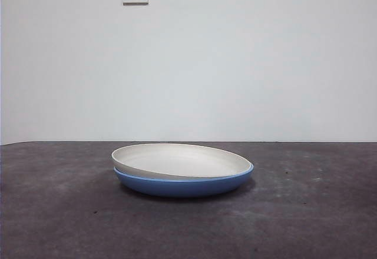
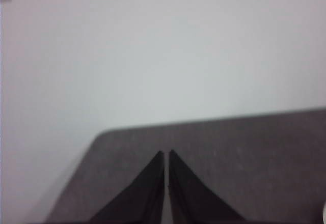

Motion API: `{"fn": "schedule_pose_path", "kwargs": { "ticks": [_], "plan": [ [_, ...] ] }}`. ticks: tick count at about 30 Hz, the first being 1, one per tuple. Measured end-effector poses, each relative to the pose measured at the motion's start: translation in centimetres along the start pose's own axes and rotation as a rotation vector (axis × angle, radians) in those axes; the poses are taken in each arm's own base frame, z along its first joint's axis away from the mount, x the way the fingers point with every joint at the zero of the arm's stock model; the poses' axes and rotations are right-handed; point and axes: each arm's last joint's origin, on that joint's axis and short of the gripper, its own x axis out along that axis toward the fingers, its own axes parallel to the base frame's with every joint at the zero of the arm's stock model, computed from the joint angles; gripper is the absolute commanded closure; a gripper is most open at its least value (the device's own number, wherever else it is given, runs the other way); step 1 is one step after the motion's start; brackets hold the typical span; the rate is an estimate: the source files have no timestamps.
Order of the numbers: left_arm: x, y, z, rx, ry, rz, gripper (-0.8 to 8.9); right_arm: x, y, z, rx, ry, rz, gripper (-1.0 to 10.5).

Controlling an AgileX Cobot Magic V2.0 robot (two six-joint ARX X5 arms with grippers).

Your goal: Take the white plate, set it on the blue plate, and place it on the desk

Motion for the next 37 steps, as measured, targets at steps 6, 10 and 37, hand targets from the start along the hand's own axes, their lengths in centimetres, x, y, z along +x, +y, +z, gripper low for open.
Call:
{"fn": "schedule_pose_path", "kwargs": {
  "ticks": [6, 10, 37],
  "plan": [
    [-0.2, -0.7, -5.4, -0.004, 0.079, -0.01, 7.98, 0.0, 0.0, 0.0, 0.0, 0.0, 0.0, 9.4],
    [-0.4, -1.0, -8.4, -0.009, 0.116, -0.014, 7.98, 0.0, 0.0, 0.0, 0.0, 0.0, 0.0, 9.4],
    [-0.7, -1.7, -13.7, -0.064, 0.19, -0.016, 7.99, 0.0, 0.0, 0.0, 0.0, 0.0, 0.0, 9.4]
  ]
}}
